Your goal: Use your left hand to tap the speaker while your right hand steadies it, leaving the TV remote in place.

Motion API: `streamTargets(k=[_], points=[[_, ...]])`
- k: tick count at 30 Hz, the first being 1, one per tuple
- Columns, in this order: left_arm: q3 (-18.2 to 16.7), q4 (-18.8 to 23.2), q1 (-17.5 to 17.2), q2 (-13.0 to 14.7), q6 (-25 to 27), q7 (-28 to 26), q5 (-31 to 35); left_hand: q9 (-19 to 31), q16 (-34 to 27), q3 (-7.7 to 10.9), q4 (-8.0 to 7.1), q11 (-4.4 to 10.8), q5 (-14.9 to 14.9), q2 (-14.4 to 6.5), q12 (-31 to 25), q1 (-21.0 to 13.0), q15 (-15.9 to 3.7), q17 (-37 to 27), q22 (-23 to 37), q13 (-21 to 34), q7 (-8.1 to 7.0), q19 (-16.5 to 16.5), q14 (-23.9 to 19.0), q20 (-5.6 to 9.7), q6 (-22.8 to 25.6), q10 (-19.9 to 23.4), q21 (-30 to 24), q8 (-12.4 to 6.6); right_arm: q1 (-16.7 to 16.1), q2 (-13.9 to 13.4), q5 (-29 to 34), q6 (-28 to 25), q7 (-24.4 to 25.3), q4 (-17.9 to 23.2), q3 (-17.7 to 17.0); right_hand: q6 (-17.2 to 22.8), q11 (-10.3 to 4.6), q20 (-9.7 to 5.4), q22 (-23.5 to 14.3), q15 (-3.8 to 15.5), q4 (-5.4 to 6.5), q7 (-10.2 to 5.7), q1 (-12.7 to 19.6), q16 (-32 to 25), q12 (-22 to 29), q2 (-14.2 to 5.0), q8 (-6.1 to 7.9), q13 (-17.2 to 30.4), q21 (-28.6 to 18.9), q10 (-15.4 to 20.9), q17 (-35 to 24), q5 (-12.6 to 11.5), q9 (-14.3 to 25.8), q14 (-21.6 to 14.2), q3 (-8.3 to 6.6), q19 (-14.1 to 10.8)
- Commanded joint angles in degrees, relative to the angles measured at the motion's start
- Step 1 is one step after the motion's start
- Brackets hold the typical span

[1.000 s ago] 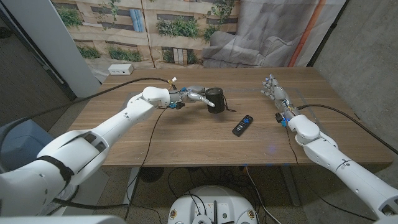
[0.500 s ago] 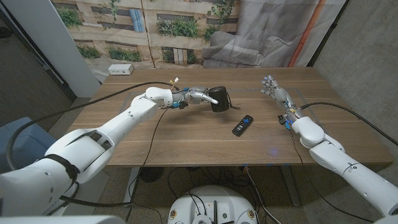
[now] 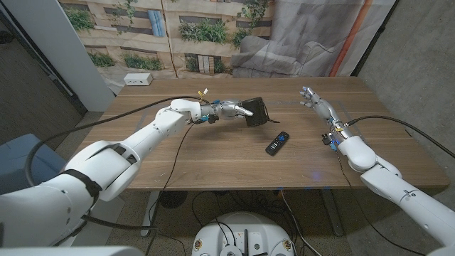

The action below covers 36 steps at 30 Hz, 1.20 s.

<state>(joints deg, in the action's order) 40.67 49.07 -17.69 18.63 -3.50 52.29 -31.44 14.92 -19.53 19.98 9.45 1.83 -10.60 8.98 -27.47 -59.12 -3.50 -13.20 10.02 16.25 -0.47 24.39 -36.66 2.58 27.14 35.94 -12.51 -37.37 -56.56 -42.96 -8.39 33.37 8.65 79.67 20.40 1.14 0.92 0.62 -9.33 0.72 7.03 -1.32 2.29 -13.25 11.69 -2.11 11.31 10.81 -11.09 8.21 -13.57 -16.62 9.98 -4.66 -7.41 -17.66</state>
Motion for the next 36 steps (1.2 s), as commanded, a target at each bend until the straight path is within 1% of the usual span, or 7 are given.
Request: streamTargets(k=[1, 4, 7, 13, 20, 27, 36], points=[[-0.3, -20.8, 6.3, -9.2, -5.7, 8.7, -0.7, 0.1, -0.6, -0.37, -0.13, 10.18, -0.2, -8.7, -2.3, -4.1, -9.25, -0.3, 0.2, 9.0, -4.51, 1.1, -0.9, 4.68, 6.3, 11.4, -0.4, -10.54, 1.7, -0.2, 3.5, 6.4, -1.6, -4.1, 0.8, 0.5, -0.17, 0.17, -0.2, -0.07, -0.46, -0.08, 0.1, -0.2, 0.3, 0.82, 0.2, 0.1, -0.2, 0.2, 0.0, -0.2, 0.1, -0.3, -0.01, -0.2], [-0.7, -27.3, 8.5, -12.2, -6.1, 9.1, 0.0, -0.1, -0.8, -0.47, -0.1, 10.17, -0.2, -8.9, -2.3, -4.2, -9.35, -0.3, 0.2, 9.1, -4.54, 1.2, -1.3, 4.72, 6.8, 11.7, -0.4, -10.77, 2.1, -0.1, 4.0, 7.8, -2.0, -5.2, 1.0, 0.5, -0.2, 0.19, -0.2, -0.09, -0.6, -0.1, 0.2, -0.1, 0.2, 1.01, 0.16, 0.1, -0.2, 0.1, 0.1, -0.2, 0.1, -0.2, 0.06, -0.2], [-1.6, -28.4, 8.5, -13.4, -5.2, 7.3, 0.3, -0.2, -0.9, -0.51, -0.02, 10.18, -0.3, -9.1, -2.3, -4.5, -9.46, -0.3, 0.2, 9.1, -4.62, 1.5, -1.4, 4.73, 6.9, 12.0, -0.4, -10.82, 2.0, -0.2, 4.9, 8.4, -1.6, -5.4, 0.8, 0.4, -0.19, 0.16, -0.2, -0.17, -0.73, -0.09, 0.3, -0.1, 0.1, 1.2, 0.12, 0.1, -0.1, 0.1, 0.1, -0.2, 0.1, -0.2, 0.12, -0.2], [-1.9, -28.7, 8.7, -14.7, -3.5, 4.4, 1.9, -0.5, -1.2, -0.69, 0.02, 10.17, -0.3, -9.6, -2.4, -4.9, -9.46, -0.3, 0.3, 9.3, -4.56, 2.1, -2.0, 4.76, 7.8, 12.7, -0.6, -11.23, 1.5, -1.0, 6.2, 9.3, -1.2, -5.3, 0.3, 0.4, -0.21, 0.13, -0.2, -0.14, -1.0, -0.04, 0.6, 0.0, 0.0, 1.5, 0.06, 0.1, 0.0, 0.1, 0.2, -0.2, 0.1, -0.2, 0.2, -0.2], [-2.8, -28.7, 7.9, -15.5, -3.4, 5.1, 2.1, -0.7, -1.3, -0.91, 0.04, 10.18, -0.4, -9.9, -2.3, -5.1, -9.42, -0.2, 0.3, 9.4, -4.45, 2.5, -2.3, 4.88, 8.5, 13.3, -0.7, -11.59, 0.5, -1.7, 6.7, 9.4, -0.6, -4.3, -0.7, 0.4, -0.18, 0.12, -0.2, -0.22, -1.22, -0.03, 0.8, 0.1, -0.1, 1.68, 0.02, 0.1, 0.0, -0.1, 0.2, -0.2, 0.1, -0.2, 0.25, -0.2], [-3.9, -28.0, 6.5, -15.9, -6.2, 10.6, 1.1, -0.9, -1.4, -0.98, -0.03, 10.2, -0.4, -10.5, -2.4, -5.3, -9.41, -0.2, 0.3, 9.5, -4.52, 3.0, -2.8, 4.96, 9.2, 13.9, -0.8, -11.94, -0.3, -1.7, 7.7, 9.0, 0.8, -3.7, -1.5, 0.3, -0.17, 0.1, -0.2, -0.36, -1.45, 0.09, 1.1, 0.2, -0.1, 1.87, -0.04, 0.1, 0.1, -0.1, 0.3, -0.2, 0.2, -0.1, 0.29, -0.1], [-4.9, -25.0, 4.6, -13.4, -6.4, 17.5, -0.4, -1.1, -1.5, -1.17, -0.04, 10.23, -0.4, -10.8, -2.3, -5.4, -9.4, 0.0, 0.4, 9.6, -4.4, 3.4, -3.3, 5.1, 9.5, 14.5, -0.9, -12.17, -1.8, -2.0, 9.2, 6.5, 2.4, -0.9, -2.1, 0.3, -0.02, 0.11, -0.2, -0.54, -1.78, 0.16, 1.5, 0.3, -0.3, 2.02, -0.09, 0.1, 0.2, -0.3, 0.4, -0.3, 0.2, -0.1, 0.29, -0.1]])
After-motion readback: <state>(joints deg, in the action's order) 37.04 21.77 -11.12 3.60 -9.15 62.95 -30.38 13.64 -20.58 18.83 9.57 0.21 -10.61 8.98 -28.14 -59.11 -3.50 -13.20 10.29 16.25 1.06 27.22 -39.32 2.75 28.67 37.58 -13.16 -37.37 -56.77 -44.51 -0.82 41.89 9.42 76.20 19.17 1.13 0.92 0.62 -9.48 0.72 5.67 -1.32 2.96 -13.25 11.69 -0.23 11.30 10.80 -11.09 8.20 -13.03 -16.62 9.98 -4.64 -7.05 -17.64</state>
